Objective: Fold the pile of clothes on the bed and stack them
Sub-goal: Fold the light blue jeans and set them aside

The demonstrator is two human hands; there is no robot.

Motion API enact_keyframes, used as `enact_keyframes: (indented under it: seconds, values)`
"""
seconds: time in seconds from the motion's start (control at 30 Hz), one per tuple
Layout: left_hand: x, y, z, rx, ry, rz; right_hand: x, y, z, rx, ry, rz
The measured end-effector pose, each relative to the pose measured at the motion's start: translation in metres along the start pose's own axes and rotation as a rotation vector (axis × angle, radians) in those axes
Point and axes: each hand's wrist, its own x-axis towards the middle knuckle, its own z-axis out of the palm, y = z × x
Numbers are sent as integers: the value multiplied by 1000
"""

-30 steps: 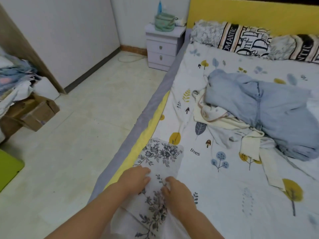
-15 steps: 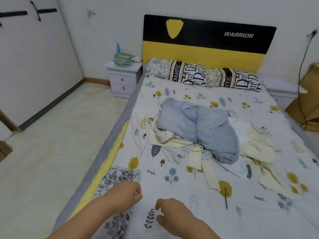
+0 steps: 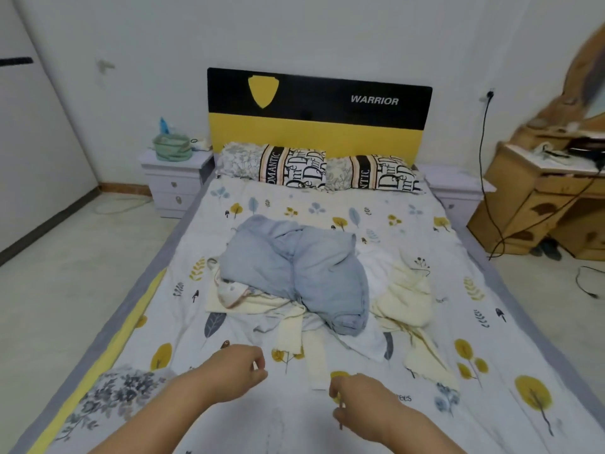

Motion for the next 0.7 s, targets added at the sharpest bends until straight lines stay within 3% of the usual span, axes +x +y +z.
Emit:
enact_keyframes:
  seconds: [0.33,0.6,0.63,0.7]
  values:
    - [97,60,43,-20,73,-47,56,125,-20,-139,-57,114]
    - [201,57,66,89,169,-43,126,164,-10,-320,112,131]
    - [217,57,71,100,173,-40,139,170,-7,-343,194,129]
    - [249,57,81,118,186,-34,174,182,0,-276,214,144]
